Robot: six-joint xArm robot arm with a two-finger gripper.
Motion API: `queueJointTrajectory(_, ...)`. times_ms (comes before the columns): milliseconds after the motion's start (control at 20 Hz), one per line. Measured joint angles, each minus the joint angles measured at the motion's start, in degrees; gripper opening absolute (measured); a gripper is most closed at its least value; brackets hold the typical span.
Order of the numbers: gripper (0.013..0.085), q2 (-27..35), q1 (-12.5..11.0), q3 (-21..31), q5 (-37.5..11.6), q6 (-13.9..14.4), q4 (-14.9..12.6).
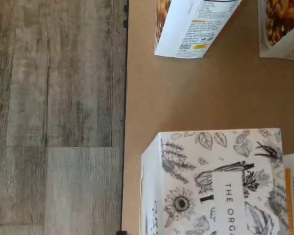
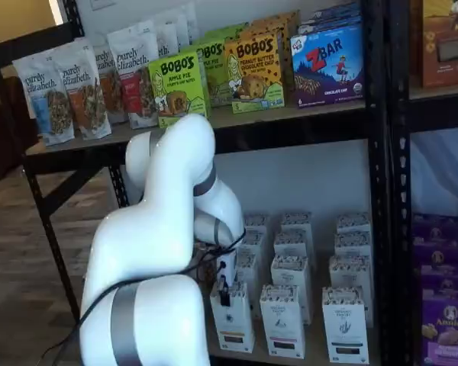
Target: Pick up the white box with a yellow strip in the middle, on the bottom shelf, the fourth box from the left
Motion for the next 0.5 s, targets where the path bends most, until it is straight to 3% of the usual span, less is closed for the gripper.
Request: queueJointTrajectory(500, 0.0850, 1.3, -0.3, -2.3, 2.9, 4.7, -5.5)
